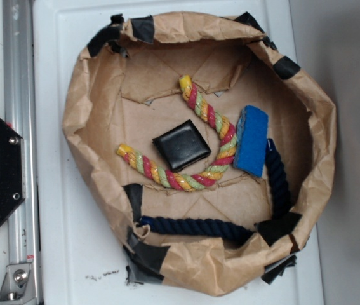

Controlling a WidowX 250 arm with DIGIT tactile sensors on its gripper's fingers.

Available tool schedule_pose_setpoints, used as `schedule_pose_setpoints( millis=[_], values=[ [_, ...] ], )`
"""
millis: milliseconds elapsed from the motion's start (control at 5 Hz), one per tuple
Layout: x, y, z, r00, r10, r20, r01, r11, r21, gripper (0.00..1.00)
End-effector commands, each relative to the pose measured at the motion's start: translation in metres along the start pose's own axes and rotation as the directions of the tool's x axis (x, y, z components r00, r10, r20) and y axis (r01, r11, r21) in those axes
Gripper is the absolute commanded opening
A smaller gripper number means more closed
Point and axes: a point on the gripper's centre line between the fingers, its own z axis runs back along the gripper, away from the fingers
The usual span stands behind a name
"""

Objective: Grab the blue rope.

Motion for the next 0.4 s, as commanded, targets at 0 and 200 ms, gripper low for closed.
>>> schedule_pose_setpoints(
  millis=[0, 200],
  values=[
    [0.000, 0.000, 0.000, 1.000, 0.000, 0.000, 0.000, 1.000, 0.000, 1.00],
    [0.047, 0.008, -0.035, 0.997, 0.000, 0.083, 0.001, 1.000, -0.013, 1.00]
  ],
)
